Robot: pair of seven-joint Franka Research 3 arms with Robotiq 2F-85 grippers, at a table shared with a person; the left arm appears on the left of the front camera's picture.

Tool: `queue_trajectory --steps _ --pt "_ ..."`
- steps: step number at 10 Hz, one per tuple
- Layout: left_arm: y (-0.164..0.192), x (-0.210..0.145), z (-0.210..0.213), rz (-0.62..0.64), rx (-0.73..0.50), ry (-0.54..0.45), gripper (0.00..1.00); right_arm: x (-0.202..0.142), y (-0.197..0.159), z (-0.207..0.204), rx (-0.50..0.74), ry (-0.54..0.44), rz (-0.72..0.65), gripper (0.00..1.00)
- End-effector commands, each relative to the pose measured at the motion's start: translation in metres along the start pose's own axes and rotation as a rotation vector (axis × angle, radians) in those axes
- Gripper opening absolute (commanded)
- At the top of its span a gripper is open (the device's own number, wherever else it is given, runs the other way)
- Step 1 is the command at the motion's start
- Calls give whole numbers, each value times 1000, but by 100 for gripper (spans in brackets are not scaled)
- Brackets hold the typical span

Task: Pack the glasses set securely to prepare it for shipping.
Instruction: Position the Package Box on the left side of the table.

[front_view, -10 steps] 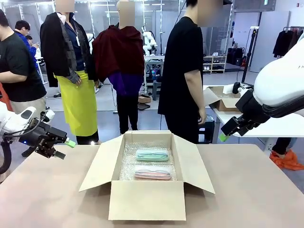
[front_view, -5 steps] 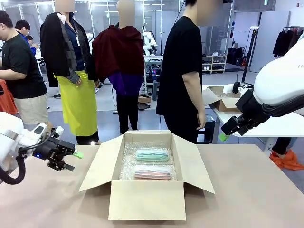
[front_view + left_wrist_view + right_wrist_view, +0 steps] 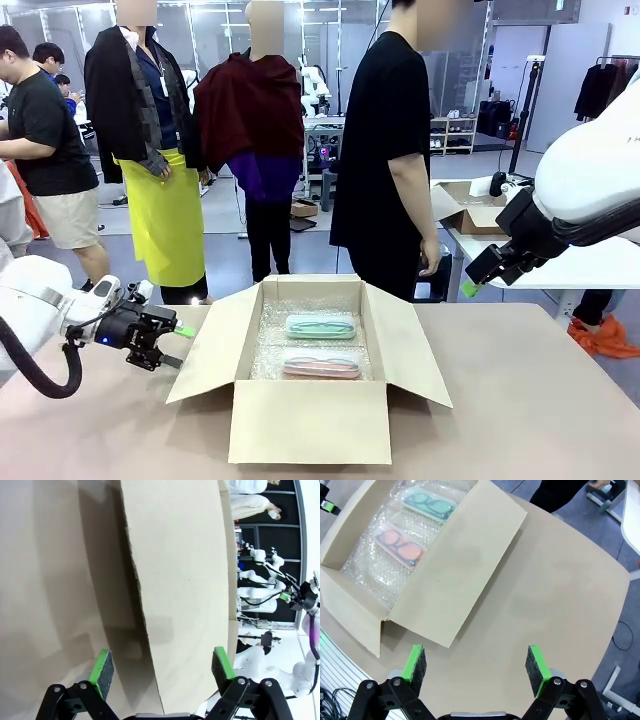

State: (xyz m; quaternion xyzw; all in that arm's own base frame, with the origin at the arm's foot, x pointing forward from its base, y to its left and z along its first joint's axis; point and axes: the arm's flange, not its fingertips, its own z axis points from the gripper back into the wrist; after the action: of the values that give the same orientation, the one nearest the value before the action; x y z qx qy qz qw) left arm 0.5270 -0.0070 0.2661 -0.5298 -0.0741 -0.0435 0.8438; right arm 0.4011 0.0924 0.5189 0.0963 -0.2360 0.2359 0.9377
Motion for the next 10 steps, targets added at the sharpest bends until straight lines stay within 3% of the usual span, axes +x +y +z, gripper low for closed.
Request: queue_trajectory --steps 1,4,5,6,7,8,10 --pt "1 -3 -6 2 -86 -11 100 3 0 0 -4 -6 0 100" --pt "-3 -14 -19 1 -153 31 100 3 0 0 -4 -6 0 100" --pt "-3 -15 -22 -1 -177 31 89 3 0 0 -4 -6 0 100" --pt "-4 -16 -22 18 -219 53 48 3 0 0 -4 -6 0 100" --pt "-5 -14 -17 69 -302 71 33 3 0 0 -4 -6 0 100" --pt "-5 -13 -12 69 -299 53 0 3 0 0 -4 -6 0 100" --pt "-9 -13 -7 52 -313 50 0 3 0 0 -4 -6 0 100"
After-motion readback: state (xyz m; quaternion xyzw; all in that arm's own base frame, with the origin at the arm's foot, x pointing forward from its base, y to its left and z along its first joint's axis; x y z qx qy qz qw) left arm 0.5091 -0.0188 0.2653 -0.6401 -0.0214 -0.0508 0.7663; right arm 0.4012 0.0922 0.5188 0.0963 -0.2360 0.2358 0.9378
